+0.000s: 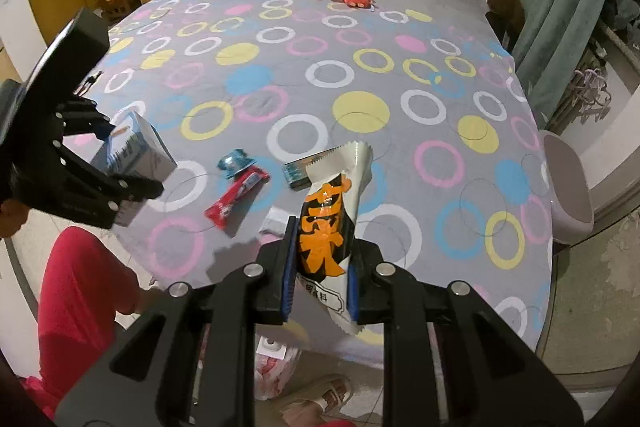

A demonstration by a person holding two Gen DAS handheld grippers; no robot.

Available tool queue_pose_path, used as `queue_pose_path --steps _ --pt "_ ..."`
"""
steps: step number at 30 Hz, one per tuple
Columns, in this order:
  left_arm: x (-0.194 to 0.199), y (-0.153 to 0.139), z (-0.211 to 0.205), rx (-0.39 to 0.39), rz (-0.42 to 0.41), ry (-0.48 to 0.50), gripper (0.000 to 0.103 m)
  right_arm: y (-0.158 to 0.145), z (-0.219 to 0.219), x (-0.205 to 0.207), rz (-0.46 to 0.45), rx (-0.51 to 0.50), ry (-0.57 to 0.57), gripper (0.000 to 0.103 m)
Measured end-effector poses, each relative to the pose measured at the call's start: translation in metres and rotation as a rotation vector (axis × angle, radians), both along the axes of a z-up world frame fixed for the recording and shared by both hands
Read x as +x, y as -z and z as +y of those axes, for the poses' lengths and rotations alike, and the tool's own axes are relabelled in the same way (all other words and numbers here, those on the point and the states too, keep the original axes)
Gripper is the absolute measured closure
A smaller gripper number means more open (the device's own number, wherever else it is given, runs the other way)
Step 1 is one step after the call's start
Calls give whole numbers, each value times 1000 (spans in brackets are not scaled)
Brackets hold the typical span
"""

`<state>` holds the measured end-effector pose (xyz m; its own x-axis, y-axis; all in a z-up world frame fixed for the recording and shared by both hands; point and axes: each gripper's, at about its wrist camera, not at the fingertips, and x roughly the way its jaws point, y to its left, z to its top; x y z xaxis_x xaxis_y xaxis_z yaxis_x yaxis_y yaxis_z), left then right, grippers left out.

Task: Collect trash
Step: 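Carry the blue box and snack bag with both tools over the white bag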

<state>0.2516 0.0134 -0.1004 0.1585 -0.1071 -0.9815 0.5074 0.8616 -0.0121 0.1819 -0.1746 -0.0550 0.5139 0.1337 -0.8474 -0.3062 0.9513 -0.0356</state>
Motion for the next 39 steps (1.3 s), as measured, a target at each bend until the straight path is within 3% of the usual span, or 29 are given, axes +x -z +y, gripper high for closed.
queue_pose_path --steps 26,39 --pt "-147 2 18 -42 -20 -44 38 7 68 -148 -17 31 -37 83" --pt "-194 49 24 -11 -24 -56 38 55 86 -183 34 57 -17 83"
